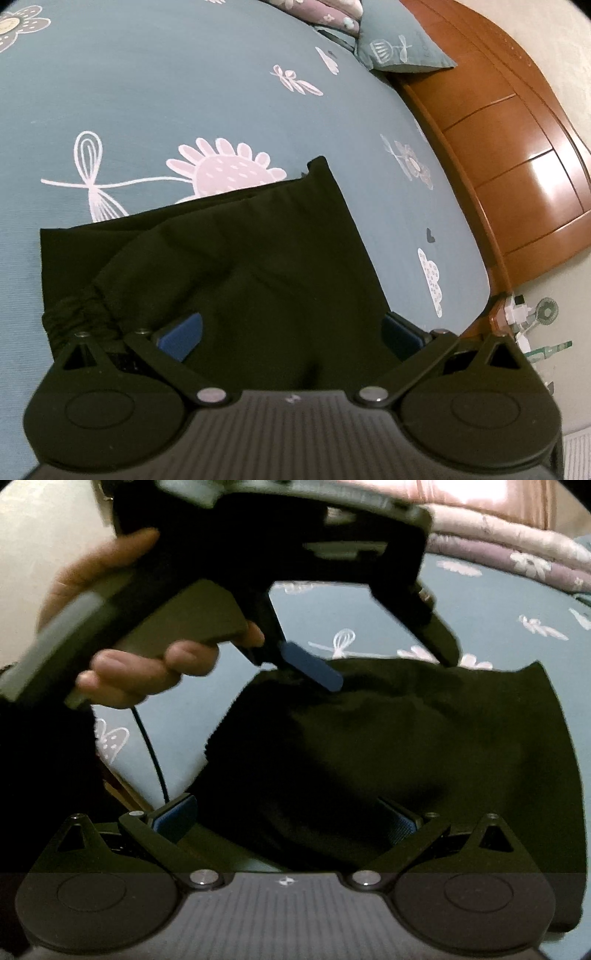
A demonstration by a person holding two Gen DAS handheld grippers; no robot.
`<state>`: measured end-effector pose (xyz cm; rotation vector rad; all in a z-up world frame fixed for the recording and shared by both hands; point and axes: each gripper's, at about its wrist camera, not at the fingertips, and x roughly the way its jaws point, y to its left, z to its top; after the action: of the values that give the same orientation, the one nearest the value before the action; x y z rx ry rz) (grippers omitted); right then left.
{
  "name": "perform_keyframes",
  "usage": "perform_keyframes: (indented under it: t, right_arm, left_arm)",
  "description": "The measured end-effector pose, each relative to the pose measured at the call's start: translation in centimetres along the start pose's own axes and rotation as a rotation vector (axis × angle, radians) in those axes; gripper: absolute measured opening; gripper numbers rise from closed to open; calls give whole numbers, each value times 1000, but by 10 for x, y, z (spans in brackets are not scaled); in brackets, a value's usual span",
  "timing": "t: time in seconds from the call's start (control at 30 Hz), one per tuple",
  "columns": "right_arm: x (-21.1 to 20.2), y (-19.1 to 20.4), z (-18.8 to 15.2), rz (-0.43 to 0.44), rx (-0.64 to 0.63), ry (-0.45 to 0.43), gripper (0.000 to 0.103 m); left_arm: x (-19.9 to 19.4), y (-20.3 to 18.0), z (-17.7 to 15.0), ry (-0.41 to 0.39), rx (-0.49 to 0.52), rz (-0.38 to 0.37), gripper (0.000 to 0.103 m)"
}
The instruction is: Fold clothes
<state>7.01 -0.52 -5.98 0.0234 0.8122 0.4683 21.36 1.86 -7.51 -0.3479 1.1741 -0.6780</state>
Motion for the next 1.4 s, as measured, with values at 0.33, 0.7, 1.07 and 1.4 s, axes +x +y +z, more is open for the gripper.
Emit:
perform_keyframes:
  t: [0.33,0.7,1.07,1.4]
  right_arm:
    - [-6,-9,-22,-55,10,-6,103]
    - [-25,-50,-24,-90,183,-4,103]
    - [-56,-72,-15,-290,172,-90,103]
    - [-91,-164,-34,-104,707,-180,103]
  left_arm:
    - [1,8,2,-1,-29,7,102]
    - [5,13,4,5,-45,16,102]
    - [-2,20,4,-14,-69,-8,102]
    - [-5,20,6,-25,-72,-8,102]
